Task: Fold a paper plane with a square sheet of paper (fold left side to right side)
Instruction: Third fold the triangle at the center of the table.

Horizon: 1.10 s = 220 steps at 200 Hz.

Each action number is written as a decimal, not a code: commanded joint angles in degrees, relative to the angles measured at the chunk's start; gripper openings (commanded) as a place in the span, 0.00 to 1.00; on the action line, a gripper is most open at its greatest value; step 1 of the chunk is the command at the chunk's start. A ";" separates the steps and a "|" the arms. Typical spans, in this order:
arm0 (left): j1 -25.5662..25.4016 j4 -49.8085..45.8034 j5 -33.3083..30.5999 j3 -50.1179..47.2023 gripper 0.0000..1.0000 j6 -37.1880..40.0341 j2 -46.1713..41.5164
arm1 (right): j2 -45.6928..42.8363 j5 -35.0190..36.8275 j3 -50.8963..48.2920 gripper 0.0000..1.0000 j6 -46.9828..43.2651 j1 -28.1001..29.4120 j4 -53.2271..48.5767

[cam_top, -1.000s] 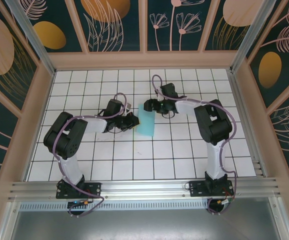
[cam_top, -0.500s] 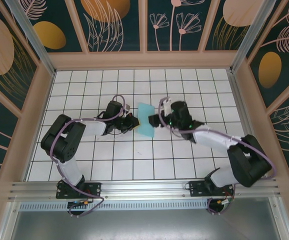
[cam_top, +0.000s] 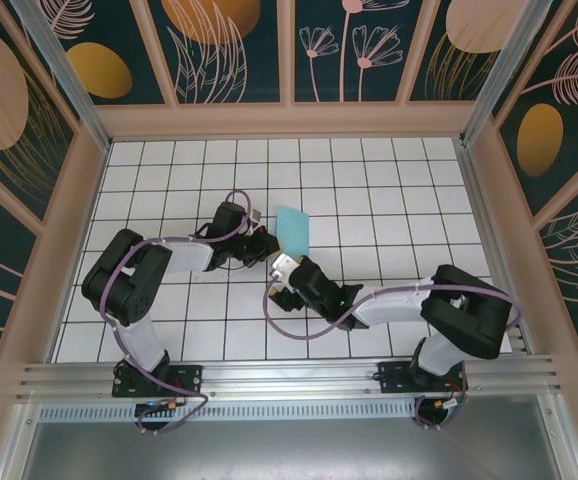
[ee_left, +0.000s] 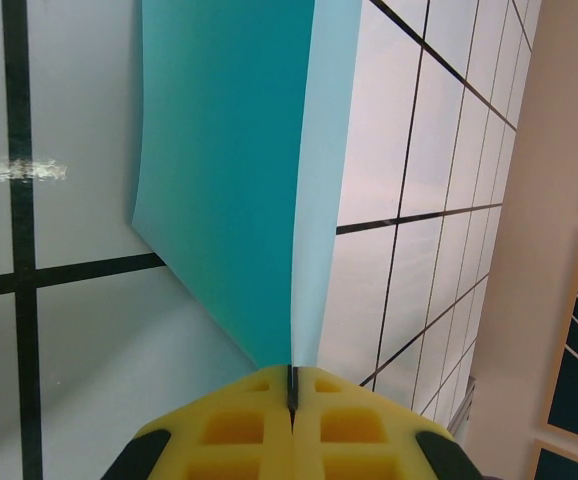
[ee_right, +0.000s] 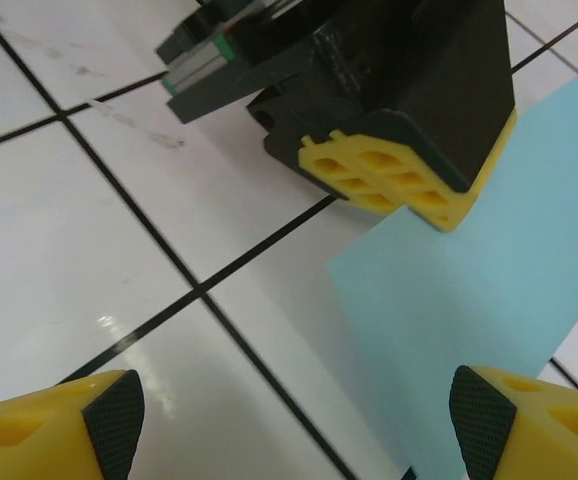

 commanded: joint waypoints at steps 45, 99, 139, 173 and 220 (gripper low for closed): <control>-0.45 0.14 0.26 -0.21 0.04 -0.23 -1.56 | 8.11 7.80 7.60 0.77 -8.83 0.26 2.66; -0.45 -0.22 0.24 -0.14 0.04 -0.05 -1.47 | 8.86 8.29 8.12 0.56 -9.80 -0.43 2.93; -0.45 -0.09 0.08 -0.23 0.04 -0.14 -1.23 | 9.05 7.21 8.67 0.31 -11.24 -0.53 2.09; -0.43 0.27 0.16 -0.54 0.06 -0.09 -1.45 | 9.16 6.58 8.76 0.07 -12.49 -0.97 0.71; -0.23 -0.36 0.51 -0.37 0.16 1.04 -2.60 | 8.92 5.06 8.50 0.00 -12.52 -1.22 -0.41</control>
